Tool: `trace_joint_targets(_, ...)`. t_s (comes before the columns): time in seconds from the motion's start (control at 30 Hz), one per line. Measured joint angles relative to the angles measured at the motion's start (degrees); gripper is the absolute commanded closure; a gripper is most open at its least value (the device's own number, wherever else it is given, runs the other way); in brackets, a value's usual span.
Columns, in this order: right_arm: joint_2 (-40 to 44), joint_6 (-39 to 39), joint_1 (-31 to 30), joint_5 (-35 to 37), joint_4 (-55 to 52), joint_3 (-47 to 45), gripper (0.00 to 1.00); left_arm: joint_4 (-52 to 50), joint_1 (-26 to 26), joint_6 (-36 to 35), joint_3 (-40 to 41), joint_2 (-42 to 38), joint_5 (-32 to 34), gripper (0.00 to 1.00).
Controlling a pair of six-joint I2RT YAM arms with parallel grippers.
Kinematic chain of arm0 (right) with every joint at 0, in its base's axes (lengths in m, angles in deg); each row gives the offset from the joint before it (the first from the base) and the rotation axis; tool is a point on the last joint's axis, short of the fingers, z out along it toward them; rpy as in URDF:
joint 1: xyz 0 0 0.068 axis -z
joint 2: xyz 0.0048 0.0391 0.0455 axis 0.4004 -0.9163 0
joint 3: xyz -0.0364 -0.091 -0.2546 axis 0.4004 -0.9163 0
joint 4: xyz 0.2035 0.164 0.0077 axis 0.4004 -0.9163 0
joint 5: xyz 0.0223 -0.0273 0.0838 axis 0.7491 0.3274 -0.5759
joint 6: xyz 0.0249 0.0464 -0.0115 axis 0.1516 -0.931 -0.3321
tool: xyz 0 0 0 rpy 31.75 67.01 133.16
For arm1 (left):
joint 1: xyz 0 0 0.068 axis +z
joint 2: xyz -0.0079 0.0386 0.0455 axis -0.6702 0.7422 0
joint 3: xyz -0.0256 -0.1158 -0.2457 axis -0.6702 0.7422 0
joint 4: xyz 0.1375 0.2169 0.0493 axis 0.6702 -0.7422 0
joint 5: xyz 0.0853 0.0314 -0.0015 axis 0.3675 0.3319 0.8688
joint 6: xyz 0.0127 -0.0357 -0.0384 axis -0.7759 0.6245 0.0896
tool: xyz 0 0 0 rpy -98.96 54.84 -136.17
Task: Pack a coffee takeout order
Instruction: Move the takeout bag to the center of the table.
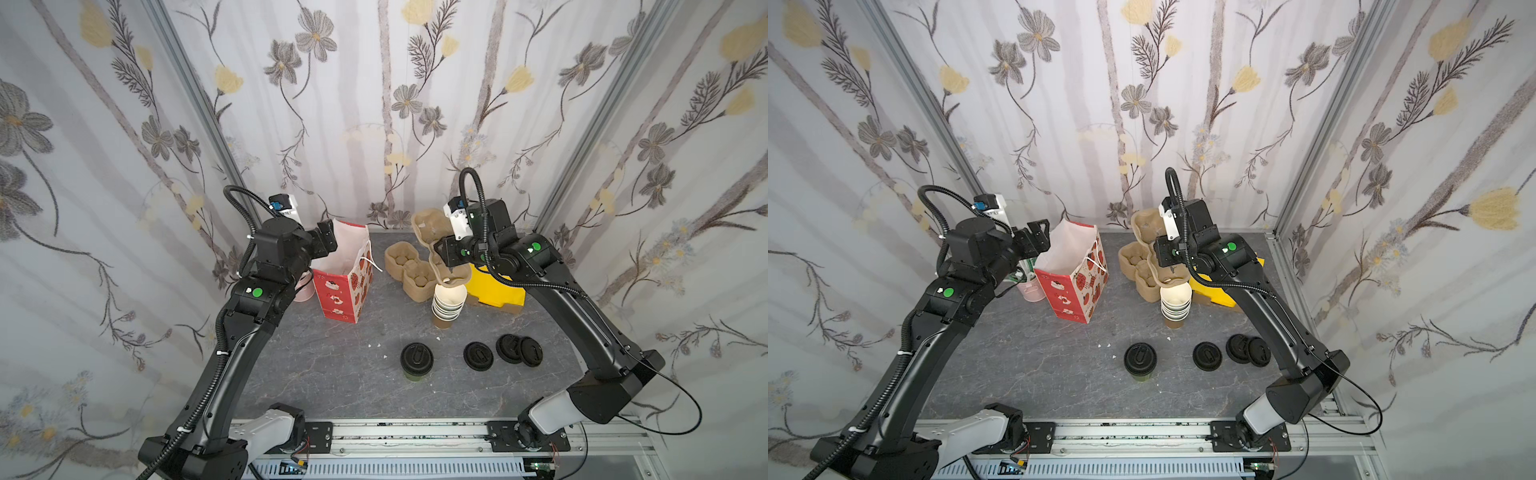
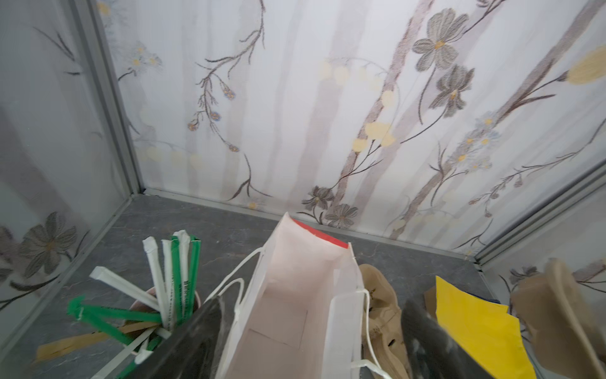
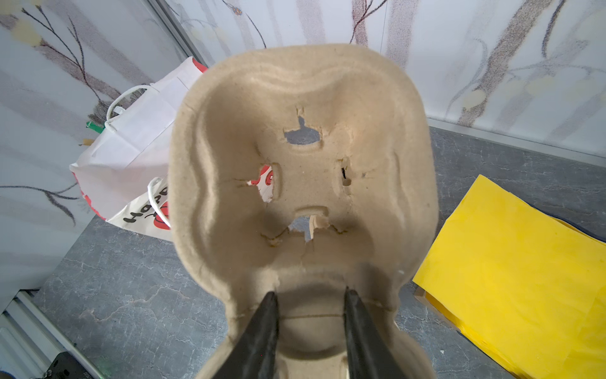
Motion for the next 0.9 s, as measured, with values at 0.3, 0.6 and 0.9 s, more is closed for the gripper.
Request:
trace_joint_targets(0.3, 1.4, -0.7, -0.6, -0.7, 1.8, -3.0, 0.65, -2.4, 11.3, -2.7, -1.9, 9.5, -12.7, 0.17)
trace_joint_targets(0.6, 2.6, -1.3, -0.7, -0.7, 3.4, -5.7, 0.65, -4.9, 14.1, -4.5, -7.3, 17.4, -20.9, 0.31)
trace_joint_targets(0.9, 3.1, -1.8, -0.7, -0.7, 3.9, -5.9, 0.66, -7.5, 14.3, -5.7, -10.1, 22.9, -23.8, 0.43)
